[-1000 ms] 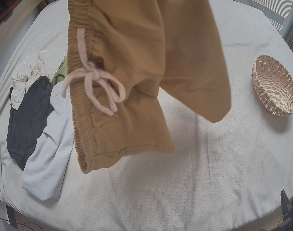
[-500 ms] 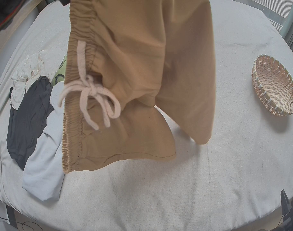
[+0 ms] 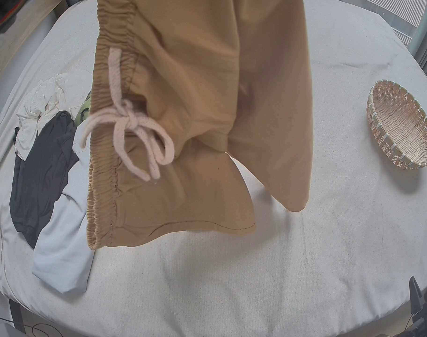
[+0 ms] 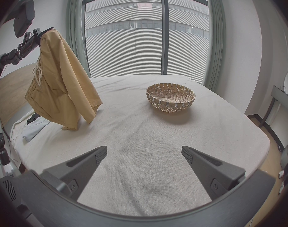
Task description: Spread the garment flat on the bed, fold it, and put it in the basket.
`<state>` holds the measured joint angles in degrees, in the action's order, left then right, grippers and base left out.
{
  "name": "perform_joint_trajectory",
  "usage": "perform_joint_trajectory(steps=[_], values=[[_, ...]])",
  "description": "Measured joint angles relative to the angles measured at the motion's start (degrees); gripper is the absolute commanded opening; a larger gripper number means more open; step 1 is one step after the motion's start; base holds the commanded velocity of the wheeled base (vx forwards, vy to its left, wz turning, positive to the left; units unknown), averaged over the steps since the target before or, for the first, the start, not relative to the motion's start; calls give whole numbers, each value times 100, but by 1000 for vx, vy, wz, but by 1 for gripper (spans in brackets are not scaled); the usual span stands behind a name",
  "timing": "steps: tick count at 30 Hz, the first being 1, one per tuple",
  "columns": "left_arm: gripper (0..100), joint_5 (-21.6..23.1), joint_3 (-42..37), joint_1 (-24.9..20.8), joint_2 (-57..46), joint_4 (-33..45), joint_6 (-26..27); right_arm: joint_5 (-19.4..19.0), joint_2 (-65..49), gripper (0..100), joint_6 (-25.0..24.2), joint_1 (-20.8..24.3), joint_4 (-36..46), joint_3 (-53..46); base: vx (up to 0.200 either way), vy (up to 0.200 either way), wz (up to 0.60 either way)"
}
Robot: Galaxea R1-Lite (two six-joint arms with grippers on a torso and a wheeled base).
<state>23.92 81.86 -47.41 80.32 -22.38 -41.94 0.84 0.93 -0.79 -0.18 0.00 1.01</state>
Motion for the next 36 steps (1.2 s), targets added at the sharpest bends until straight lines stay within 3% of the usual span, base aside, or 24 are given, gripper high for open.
perform_joint_trajectory(steps=[9, 14, 16, 21, 26, 36], values=[[0, 5, 13, -16, 22, -6, 63, -111, 52, 100, 37, -48, -262, 405, 0, 0, 0], [0, 5, 13, -16, 46, -22, 67, -549, 662, 100, -18, -11, -322, 1117, 0, 0, 0], [0, 6, 13, -16, 57, -26, 69, -902, 1020, 100, -178, 84, -336, 1312, 0, 0, 0], [0, 6, 22, -5, 90, -41, 72, -1663, 2100, 100, -1365, 458, -594, 1724, 0, 0, 0], [0, 6, 30, 0, 116, -55, 74, -1991, 3361, 100, -1996, 775, -1515, 1866, 0, 0, 0], [0, 9, 69, -11, 160, -66, 77, -2219, 6070, 100, -2339, 1339, -4078, 1701, 0, 0, 0]])
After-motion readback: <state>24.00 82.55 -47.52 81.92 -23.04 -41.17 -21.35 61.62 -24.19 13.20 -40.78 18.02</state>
